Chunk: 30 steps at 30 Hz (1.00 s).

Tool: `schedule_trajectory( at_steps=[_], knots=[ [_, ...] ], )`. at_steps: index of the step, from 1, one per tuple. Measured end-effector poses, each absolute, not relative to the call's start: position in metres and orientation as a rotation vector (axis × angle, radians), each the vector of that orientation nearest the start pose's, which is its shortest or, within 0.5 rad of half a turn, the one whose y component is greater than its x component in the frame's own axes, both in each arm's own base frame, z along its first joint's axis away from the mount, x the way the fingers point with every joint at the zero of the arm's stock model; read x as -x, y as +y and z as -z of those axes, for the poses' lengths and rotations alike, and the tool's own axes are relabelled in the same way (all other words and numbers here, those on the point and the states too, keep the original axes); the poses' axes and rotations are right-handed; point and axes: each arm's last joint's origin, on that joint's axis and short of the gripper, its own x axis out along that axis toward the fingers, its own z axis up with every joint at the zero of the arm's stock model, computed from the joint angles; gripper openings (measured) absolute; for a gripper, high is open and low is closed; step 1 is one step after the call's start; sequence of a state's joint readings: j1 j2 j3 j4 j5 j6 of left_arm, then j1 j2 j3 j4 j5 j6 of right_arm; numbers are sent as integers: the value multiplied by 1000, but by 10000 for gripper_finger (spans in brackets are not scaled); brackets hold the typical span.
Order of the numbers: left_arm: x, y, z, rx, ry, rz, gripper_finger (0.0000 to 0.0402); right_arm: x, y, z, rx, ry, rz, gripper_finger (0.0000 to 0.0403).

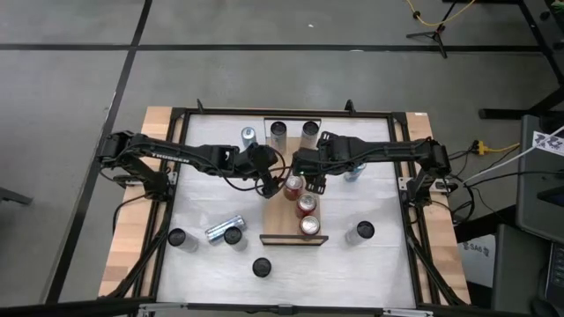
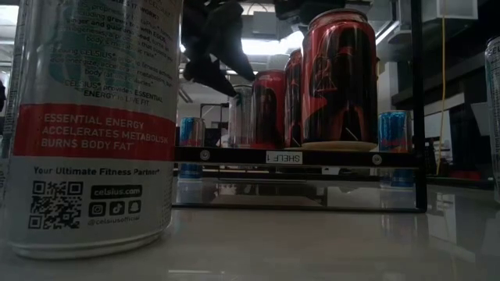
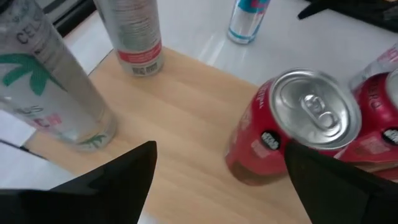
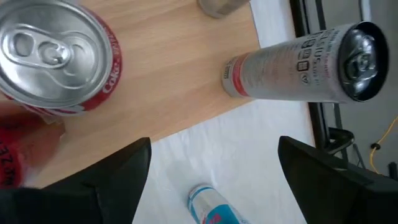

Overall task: Place canned beverage on shelf
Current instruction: Put the red white soda can on the shelf

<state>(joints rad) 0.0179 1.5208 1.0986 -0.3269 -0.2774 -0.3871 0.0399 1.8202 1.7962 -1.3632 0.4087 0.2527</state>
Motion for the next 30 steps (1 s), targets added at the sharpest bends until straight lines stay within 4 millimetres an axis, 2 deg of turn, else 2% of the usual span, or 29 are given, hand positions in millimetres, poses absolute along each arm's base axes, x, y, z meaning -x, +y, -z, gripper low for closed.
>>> schedule_trajectory(
  at_steps=[5, 11, 19, 23, 30],
  knots=[
    [-317, 17, -262, 240, 690, -485, 345, -345, 2, -326, 97, 1288, 475, 344],
    [-312, 17, -255, 226, 777, -503, 345, -330, 2, -345, 81, 1239, 473, 344],
    [-325, 14, -233, 231, 822, -506, 345, -301, 0, -376, 59, 1164, 470, 344],
    [-337, 14, -225, 246, 773, -500, 345, -287, 0, -388, 50, 1123, 471, 344],
    [-349, 13, -224, 284, 691, -447, 345, -278, -1, -395, 58, 1110, 471, 344]
  ],
)
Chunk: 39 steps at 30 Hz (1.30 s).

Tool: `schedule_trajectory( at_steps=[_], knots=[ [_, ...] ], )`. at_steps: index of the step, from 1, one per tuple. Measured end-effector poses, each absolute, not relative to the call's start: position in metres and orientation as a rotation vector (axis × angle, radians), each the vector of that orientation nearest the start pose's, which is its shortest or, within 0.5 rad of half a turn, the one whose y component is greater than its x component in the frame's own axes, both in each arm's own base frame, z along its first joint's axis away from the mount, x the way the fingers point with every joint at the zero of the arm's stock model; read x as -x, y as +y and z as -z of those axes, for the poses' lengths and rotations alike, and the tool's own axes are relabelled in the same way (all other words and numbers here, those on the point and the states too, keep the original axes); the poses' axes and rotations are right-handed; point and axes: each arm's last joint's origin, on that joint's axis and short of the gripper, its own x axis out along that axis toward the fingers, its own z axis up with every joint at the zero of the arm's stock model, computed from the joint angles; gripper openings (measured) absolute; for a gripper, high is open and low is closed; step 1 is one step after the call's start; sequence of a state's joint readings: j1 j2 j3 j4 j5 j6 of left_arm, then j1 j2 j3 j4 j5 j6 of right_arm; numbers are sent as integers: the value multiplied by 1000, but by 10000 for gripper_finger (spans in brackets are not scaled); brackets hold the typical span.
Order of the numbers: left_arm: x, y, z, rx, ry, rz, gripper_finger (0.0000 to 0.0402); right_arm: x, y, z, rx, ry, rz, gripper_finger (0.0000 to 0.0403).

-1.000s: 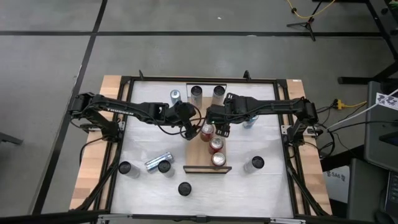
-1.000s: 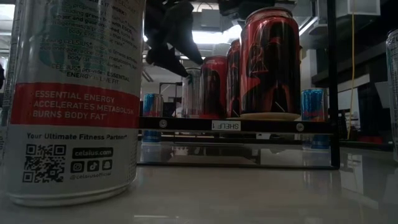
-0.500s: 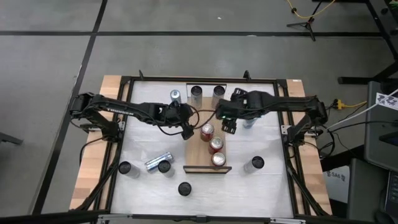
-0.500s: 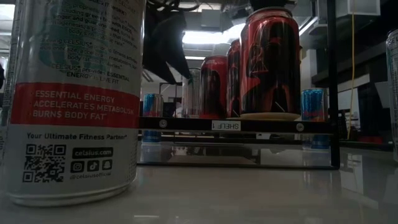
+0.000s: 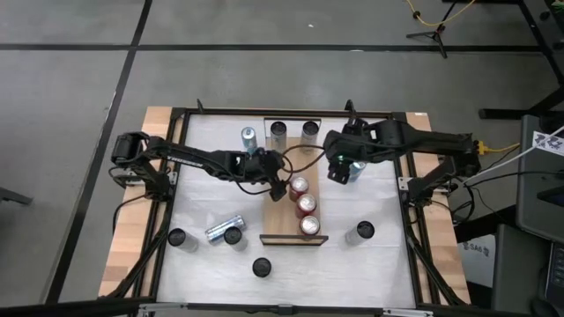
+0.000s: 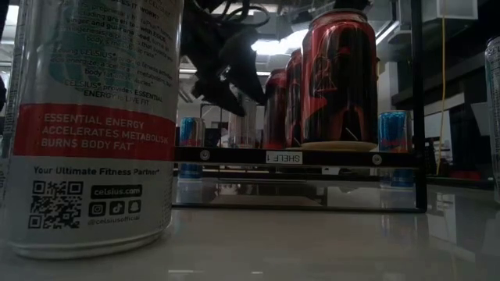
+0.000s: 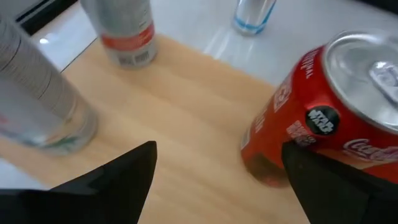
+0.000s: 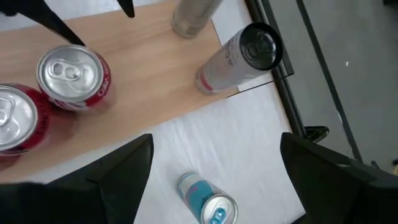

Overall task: Place canned beverage on shelf
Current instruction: Put the red white soda can on the shelf

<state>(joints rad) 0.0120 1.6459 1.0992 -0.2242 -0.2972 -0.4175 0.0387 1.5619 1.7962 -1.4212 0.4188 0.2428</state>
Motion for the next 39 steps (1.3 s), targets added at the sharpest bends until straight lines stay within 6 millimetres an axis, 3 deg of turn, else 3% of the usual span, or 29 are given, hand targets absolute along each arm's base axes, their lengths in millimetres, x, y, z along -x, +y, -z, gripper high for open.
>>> schedule_trajectory(
  at_steps=[7, 22, 39],
  knots=[
    [-353, 12, -229, 300, 620, -434, 345, -278, -1, -396, 85, 1106, 473, 344],
    [-344, 12, -221, 310, 733, -496, 345, -278, -1, -396, 101, 1110, 463, 344],
    [-355, 9, -232, 374, 564, -467, 345, -278, -1, -396, 100, 1109, 462, 344]
  ],
)
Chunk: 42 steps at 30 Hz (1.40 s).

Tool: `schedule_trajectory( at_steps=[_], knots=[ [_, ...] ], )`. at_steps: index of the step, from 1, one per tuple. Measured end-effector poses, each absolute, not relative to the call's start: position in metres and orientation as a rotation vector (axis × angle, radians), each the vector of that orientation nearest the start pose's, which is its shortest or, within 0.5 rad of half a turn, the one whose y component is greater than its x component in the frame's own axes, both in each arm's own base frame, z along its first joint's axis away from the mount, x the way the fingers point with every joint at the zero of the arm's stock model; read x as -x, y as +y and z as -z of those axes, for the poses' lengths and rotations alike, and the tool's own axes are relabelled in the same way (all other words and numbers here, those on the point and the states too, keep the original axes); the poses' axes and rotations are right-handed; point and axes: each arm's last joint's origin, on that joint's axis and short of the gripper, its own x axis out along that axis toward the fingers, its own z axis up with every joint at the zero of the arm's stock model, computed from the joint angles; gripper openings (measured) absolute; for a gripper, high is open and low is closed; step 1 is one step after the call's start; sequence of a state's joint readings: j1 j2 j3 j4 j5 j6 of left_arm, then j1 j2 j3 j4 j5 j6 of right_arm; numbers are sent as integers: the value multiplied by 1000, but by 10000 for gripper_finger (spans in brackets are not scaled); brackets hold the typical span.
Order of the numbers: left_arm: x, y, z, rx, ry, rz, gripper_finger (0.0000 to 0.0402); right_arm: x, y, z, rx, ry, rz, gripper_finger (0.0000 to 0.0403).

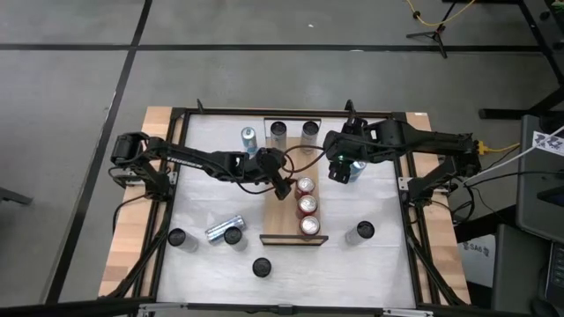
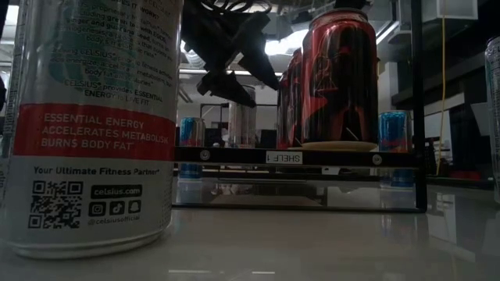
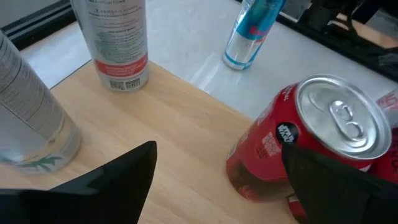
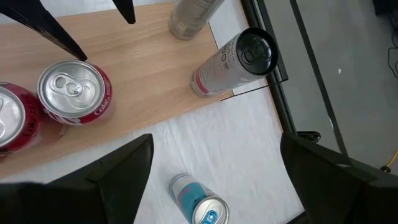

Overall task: Place canned beverage on shelf
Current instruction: Put the red white soda can on the shelf

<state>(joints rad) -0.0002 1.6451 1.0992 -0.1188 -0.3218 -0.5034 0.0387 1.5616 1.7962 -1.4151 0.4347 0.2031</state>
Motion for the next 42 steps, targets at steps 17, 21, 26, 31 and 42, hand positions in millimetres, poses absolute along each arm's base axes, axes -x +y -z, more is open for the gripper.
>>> schedule_trajectory(
  at_steps=[17, 21, 26, 31, 42],
  knots=[
    [-349, 12, -226, 367, 640, -514, 345, -278, -1, -396, 100, 1109, 462, 344],
    [-347, 11, -223, 382, 670, -525, 345, -278, -1, -396, 100, 1109, 462, 344],
    [-353, 6, -220, 412, 642, -510, 345, -278, -1, -396, 100, 1109, 462, 344],
    [-360, 3, -215, 420, 611, -493, 345, -278, -1, -396, 100, 1110, 462, 344],
    [-360, 3, -212, 419, 623, -491, 345, -278, -1, -396, 101, 1111, 462, 344]
  ],
)
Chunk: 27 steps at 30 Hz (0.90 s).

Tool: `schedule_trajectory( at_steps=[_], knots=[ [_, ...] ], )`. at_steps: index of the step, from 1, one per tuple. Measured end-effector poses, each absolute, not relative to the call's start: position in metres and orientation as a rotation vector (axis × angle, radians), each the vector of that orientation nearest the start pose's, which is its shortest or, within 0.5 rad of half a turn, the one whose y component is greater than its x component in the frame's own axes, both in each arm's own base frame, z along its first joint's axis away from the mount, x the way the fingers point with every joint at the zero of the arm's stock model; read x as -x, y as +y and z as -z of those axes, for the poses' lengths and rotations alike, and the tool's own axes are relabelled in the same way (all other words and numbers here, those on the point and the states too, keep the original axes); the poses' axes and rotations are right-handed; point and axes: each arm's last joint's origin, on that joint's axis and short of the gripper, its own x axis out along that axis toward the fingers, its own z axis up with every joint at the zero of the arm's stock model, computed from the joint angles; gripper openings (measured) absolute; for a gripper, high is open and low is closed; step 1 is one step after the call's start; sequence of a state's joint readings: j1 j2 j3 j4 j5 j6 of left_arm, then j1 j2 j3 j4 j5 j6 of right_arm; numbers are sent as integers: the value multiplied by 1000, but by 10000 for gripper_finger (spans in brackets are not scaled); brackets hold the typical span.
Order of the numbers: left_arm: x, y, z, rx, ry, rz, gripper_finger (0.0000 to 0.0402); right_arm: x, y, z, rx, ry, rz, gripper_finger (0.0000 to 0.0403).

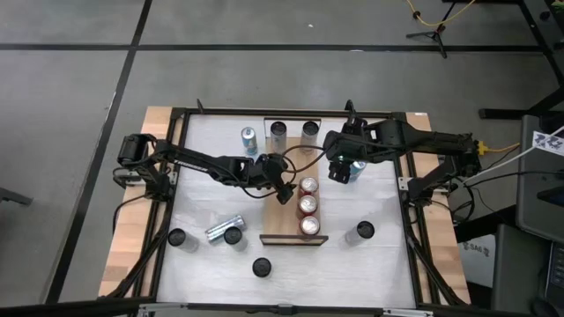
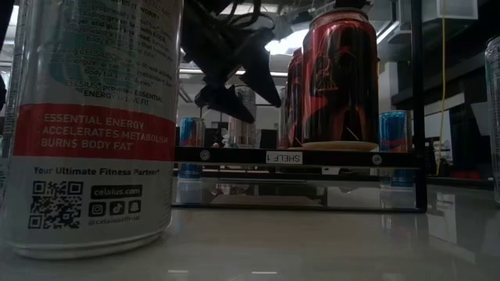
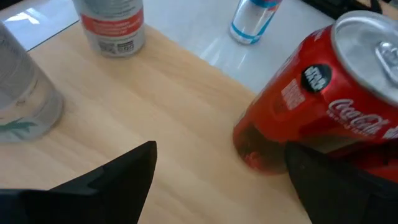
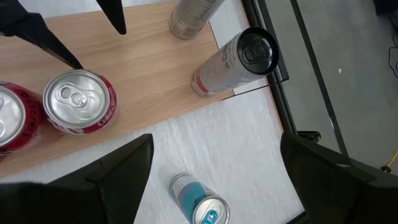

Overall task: Place canned beverage on shelf
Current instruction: Put the red white soda can on the shelf, then put the blue soda can on the shelf

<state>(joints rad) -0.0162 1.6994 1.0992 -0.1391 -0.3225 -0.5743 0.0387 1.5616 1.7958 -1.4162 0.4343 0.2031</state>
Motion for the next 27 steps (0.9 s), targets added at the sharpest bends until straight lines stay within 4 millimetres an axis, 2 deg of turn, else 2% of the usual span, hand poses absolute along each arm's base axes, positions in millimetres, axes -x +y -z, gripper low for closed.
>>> schedule_trajectory(
  at_steps=[6, 12, 16, 22, 27],
  knots=[
    [-349, 9, -227, 414, 634, -506, 345, -278, -1, -396, 102, 1115, 462, 344],
    [-324, 11, -255, 419, 651, -506, 345, -276, -1, -395, 105, 1135, 459, 344],
    [-308, 9, -274, 439, 638, -462, 345, -275, 0, -394, 71, 1163, 396, 344],
    [-282, 10, -304, 454, 563, -459, 345, -274, 3, -393, 51, 1192, 327, 344],
    [-258, 16, -328, 424, 457, -567, 345, -274, 2, -393, 50, 1188, 327, 344]
  ],
)
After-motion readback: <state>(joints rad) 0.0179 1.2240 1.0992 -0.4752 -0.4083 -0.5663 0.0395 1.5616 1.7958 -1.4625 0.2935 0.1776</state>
